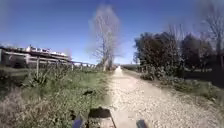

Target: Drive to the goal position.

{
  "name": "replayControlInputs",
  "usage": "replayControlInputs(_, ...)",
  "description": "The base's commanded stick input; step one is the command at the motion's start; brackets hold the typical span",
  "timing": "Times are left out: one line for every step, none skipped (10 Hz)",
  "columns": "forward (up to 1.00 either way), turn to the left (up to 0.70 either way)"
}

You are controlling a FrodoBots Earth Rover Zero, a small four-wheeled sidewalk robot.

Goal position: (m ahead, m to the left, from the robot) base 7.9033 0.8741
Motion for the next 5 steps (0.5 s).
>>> replayControlInputs(0.5, 0.0)
replayControlInputs(0.5, -0.04)
replayControlInputs(0.5, -0.19)
replayControlInputs(0.5, -0.34)
replayControlInputs(0.5, -0.06)
